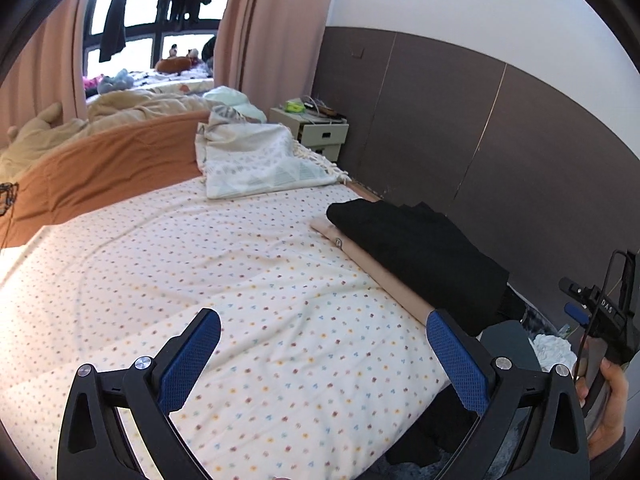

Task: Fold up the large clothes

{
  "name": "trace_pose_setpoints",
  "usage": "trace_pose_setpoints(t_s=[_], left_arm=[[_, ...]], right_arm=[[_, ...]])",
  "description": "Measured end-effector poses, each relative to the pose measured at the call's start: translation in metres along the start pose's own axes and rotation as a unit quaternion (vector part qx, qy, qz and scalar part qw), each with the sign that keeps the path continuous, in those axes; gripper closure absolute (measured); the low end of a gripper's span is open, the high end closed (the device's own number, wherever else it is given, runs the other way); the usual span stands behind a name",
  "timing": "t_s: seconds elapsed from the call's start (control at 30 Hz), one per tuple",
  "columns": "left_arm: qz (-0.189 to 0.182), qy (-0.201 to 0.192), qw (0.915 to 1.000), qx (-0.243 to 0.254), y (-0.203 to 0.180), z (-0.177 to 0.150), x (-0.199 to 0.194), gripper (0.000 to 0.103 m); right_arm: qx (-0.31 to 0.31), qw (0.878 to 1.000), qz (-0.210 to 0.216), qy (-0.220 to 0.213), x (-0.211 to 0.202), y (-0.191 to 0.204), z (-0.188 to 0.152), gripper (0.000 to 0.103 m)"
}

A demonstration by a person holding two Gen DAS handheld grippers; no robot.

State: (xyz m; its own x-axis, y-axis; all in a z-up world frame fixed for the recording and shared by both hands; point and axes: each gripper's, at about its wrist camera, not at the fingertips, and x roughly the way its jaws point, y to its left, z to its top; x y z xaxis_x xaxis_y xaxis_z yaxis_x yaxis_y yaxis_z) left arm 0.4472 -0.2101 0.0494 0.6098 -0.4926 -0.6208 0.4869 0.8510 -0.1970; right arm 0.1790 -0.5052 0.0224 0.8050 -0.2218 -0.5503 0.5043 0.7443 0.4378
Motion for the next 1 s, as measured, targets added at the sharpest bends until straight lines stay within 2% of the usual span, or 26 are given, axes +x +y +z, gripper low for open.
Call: trace_pose_setpoints(t_s=[0.1,0.27,0.47,0.57,0.73,1.0], left_arm=[[-0.001,-0.012,0.9999,-0.004,0.005,-0.009,-0.022,0.0],[0.028,-0.032,0.9991,-0.002,0.013,-0.03,-0.051,0.0],[0.046,-0.048,0.9971,-0.039,0.029,-0.062,-0.09,0.0],[0.072,-0.061,0.9952,-0.026,0.027,-0.076,-0.109,0.0],[0.081,-0.081,0.9928,-0.033,0.025,-0.105,-0.147,0.0],[0.117,-0.118,0.9857,-0.027,0.005,-0.148,-0.201,0.0]], right_arm=[[-0.018,1.0,0.009,-0.006,-0.016,0.017,-0.009,0.0],[-0.051,0.998,0.022,-0.014,-0.041,0.04,-0.026,0.0],[-0.096,0.994,0.042,-0.029,-0.075,0.067,-0.047,0.0],[-0.121,0.991,0.056,-0.031,-0.089,0.078,-0.057,0.0],[-0.167,0.982,0.077,-0.038,-0.12,0.094,-0.075,0.0],[-0.188,0.975,0.105,-0.06,-0.161,0.095,-0.1,0.0]])
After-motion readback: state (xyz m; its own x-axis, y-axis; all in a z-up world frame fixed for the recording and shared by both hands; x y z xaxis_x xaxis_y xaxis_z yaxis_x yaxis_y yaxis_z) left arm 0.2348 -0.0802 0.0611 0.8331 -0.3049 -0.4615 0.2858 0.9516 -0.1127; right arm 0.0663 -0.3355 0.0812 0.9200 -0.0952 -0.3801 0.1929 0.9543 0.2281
